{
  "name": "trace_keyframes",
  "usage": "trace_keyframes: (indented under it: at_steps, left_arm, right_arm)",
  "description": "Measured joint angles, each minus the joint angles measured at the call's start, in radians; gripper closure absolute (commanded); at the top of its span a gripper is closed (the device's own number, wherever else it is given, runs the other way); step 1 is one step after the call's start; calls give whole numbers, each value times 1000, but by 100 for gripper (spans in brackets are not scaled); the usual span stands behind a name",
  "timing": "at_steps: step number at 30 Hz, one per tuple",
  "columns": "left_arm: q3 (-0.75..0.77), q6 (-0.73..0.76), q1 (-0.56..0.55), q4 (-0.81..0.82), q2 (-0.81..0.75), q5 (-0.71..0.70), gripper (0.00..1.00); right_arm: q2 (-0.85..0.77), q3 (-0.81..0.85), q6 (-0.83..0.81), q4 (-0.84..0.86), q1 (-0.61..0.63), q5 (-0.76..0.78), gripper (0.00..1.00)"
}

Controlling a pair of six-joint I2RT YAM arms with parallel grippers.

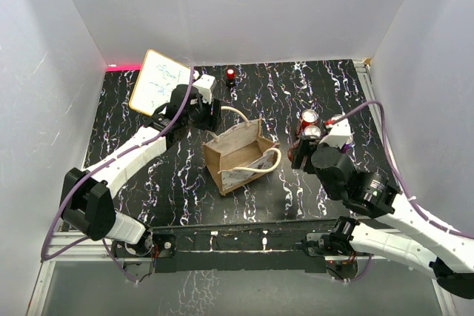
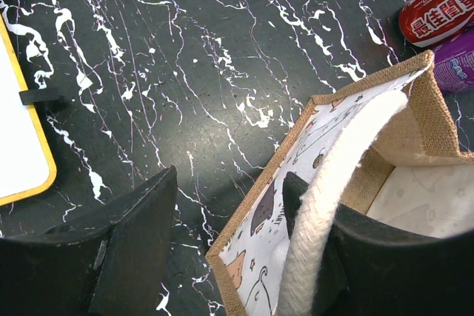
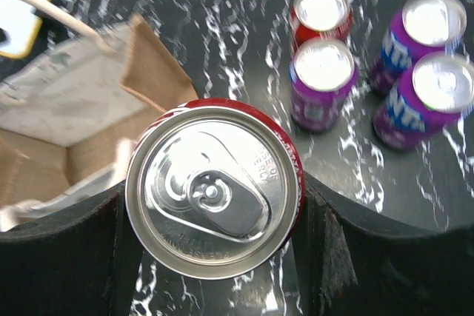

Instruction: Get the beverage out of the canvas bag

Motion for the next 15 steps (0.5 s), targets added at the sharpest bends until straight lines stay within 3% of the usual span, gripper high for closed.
trace_keyframes:
  at_steps: [9, 15]
  left_arm:
    - [0, 0, 0, 0, 6, 1, 43]
    - [0, 0, -1, -1, 15, -1, 42]
  right_arm:
    - [-83, -215, 323, -145, 0, 52, 92]
    - [-27, -282, 460, -151, 0, 166, 92]
